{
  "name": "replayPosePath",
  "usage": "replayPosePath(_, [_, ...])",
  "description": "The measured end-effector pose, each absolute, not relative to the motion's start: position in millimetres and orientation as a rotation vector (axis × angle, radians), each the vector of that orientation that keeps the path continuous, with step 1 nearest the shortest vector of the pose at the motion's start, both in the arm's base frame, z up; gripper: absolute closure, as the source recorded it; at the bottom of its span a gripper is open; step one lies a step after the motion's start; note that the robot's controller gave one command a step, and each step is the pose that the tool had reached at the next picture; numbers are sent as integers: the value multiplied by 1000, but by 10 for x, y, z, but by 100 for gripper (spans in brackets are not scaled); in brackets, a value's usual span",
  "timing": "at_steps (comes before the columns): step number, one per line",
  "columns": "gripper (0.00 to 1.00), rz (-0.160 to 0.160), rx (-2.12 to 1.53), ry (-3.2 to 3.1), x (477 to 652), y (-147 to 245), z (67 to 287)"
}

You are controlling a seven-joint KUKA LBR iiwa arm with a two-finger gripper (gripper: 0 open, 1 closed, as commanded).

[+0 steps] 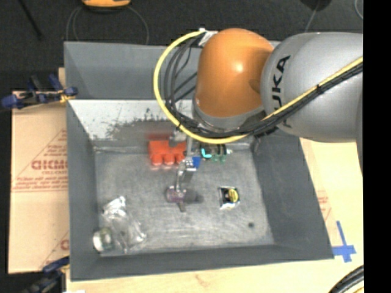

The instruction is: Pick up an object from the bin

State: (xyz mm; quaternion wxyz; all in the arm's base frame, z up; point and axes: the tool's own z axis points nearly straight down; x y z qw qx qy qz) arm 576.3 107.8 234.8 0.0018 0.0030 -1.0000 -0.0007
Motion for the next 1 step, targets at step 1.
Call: replayPosePath(1, [0,-8,-58,-3151,5892,879,719])
